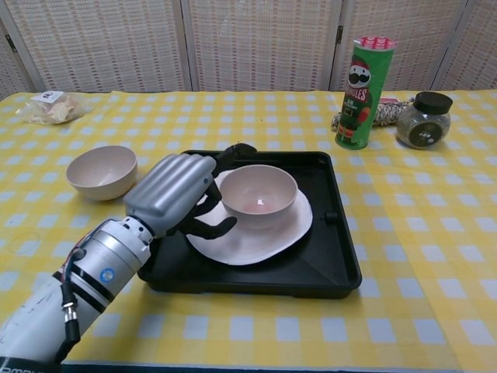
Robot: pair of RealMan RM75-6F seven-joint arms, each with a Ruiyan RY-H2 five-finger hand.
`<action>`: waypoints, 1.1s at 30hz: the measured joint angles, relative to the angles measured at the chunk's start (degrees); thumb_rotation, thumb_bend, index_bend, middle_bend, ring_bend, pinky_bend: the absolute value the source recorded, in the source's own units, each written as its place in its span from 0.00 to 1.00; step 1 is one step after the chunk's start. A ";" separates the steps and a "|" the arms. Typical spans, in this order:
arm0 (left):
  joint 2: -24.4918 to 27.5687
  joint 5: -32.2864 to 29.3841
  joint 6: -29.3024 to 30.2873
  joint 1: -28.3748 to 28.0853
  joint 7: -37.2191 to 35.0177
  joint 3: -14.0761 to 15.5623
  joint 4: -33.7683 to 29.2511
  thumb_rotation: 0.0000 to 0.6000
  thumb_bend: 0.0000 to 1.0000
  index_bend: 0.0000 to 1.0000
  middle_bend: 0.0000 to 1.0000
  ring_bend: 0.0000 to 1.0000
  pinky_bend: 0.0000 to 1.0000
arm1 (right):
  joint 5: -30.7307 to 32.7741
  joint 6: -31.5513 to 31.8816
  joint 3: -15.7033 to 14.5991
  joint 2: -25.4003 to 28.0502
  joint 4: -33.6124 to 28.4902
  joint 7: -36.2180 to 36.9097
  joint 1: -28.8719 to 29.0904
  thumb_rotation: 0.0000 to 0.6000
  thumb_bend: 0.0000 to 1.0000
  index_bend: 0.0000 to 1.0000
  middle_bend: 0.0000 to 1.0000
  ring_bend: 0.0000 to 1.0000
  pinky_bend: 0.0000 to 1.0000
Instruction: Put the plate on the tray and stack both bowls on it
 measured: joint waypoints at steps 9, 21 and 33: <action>10.62 -1.50 1.28 3.44 5.16 1.18 -17.24 1.00 0.37 0.27 1.00 1.00 1.00 | -1.96 -0.24 -0.35 -0.09 -0.12 -0.69 0.44 1.00 0.23 0.00 0.00 0.00 0.00; 24.75 -7.85 -0.65 8.61 19.90 3.46 -30.25 1.00 0.46 0.35 1.00 1.00 1.00 | -5.94 -1.07 -1.64 0.76 -0.04 0.94 1.70 1.00 0.23 0.00 0.00 0.00 0.00; 20.08 -11.28 -1.96 7.47 22.38 0.63 -17.20 1.00 0.46 0.34 1.00 1.00 1.00 | -5.64 -1.05 -1.56 1.22 0.14 1.78 1.75 1.00 0.23 0.00 0.00 0.00 0.00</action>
